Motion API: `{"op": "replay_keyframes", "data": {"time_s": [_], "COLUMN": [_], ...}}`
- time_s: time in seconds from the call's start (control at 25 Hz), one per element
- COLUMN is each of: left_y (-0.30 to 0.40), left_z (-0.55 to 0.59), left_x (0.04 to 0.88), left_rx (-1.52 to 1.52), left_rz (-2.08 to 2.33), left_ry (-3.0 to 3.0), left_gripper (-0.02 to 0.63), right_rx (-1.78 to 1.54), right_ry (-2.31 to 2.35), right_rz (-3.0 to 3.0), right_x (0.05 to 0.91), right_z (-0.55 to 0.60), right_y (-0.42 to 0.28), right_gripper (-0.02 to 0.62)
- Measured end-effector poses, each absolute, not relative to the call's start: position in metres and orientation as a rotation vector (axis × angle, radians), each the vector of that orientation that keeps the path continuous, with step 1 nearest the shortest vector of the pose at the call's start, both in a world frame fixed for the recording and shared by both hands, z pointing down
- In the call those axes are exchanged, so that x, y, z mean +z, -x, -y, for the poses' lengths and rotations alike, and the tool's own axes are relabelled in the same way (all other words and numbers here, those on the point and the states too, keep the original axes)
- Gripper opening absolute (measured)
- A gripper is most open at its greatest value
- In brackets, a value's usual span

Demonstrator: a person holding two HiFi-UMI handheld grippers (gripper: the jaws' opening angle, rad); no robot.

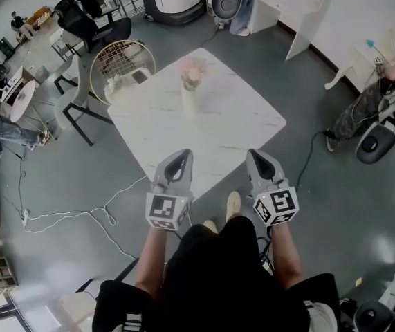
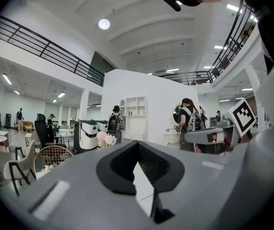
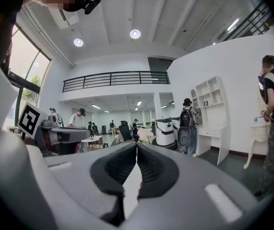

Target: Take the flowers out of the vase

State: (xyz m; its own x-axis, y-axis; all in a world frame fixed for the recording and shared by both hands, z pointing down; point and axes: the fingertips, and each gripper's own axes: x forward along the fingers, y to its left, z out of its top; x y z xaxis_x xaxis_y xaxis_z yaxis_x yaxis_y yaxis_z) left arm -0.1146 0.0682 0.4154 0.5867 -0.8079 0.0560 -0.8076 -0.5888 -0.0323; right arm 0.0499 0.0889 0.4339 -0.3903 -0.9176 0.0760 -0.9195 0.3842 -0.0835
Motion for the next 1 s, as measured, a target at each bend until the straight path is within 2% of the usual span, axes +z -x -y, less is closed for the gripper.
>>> {"op": "replay_keyframes", "data": {"time_s": [1.0], "left_y": [0.08], "left_z": [0.129], "left_x": [0.439], "left_rx": [-0.198], "left_rz": [-1.646], "left_ry": [2.724], "left_gripper": [0.008], "right_rx": [0.298], "right_ry": [-1.513], "right_rz": [2.692], "right_x": [0.45], "right_z": [0.121], "right_y": [-0.084], "right_gripper": [0.006]}}
